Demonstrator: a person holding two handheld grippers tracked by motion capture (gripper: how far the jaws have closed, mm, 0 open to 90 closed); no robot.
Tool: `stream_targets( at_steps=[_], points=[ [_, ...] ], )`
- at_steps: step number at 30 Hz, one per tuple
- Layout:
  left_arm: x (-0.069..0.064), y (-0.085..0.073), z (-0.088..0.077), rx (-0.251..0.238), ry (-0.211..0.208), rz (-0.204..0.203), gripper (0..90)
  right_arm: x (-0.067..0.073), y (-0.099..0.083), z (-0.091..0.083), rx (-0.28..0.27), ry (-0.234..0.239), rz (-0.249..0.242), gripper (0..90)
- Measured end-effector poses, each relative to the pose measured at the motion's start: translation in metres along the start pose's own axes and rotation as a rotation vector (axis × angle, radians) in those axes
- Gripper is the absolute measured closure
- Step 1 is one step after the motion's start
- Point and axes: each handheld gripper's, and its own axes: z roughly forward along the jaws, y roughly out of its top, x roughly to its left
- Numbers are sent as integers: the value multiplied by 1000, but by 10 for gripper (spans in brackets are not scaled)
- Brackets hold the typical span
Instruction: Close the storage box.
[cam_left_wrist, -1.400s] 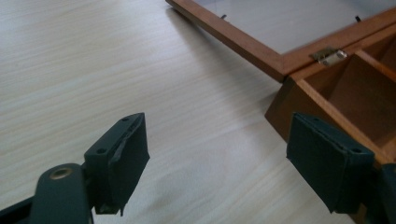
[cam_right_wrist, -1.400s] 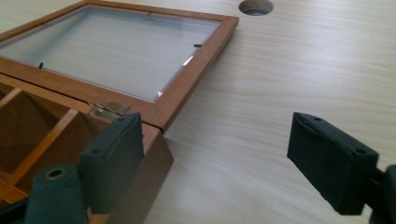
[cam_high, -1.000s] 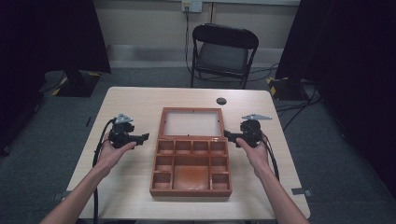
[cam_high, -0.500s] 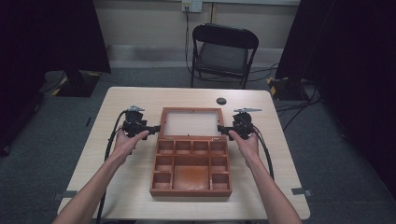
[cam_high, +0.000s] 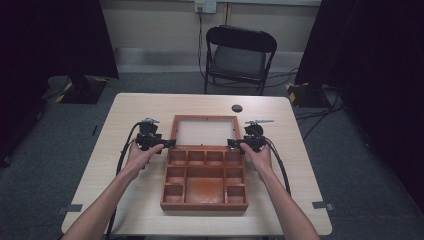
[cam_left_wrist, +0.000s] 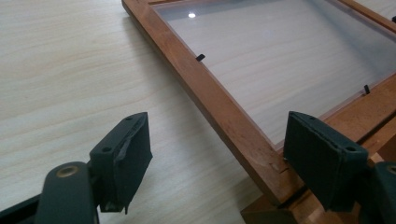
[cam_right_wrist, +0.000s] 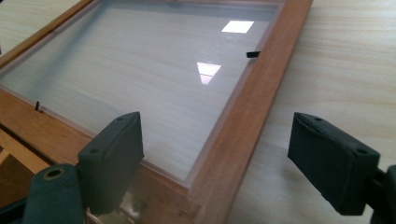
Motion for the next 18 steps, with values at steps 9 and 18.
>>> stream_targets(
  at_steps=[9, 18],
  points=[
    [-5, 2, 7, -2, -20, 4, 204, 1, -4, 12, -23, 57, 86, 156],
    [-6, 1, 10, -6, -21, -8, 173, -1, -6, 17, -23, 106, 149, 167]
  ],
)
